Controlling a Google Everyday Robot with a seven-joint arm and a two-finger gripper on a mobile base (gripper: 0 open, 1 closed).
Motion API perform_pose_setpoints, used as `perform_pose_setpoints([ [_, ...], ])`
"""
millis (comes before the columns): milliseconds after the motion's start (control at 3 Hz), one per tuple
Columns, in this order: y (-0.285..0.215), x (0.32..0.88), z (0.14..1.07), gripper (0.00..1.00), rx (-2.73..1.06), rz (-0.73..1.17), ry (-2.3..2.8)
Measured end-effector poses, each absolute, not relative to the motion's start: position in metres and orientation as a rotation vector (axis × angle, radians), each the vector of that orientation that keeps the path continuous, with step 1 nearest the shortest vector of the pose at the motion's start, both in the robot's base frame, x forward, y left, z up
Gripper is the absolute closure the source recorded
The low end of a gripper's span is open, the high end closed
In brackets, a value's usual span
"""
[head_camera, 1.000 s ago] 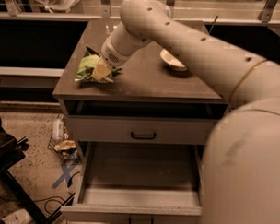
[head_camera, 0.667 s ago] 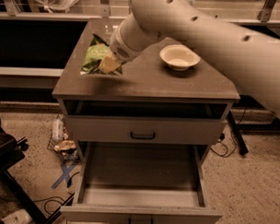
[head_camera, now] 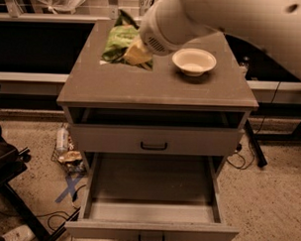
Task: Place green jalapeno chip bag into middle drawer
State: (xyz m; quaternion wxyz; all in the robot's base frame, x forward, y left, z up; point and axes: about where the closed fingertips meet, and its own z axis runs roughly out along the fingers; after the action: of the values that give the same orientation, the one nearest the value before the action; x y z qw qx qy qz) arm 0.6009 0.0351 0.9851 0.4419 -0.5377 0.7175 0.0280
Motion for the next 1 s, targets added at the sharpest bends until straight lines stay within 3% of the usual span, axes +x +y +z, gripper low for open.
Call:
perform_pose_setpoints([
  [1000,-0.06,0.536,0.909,1.0,-1.071,0.235,2.013],
])
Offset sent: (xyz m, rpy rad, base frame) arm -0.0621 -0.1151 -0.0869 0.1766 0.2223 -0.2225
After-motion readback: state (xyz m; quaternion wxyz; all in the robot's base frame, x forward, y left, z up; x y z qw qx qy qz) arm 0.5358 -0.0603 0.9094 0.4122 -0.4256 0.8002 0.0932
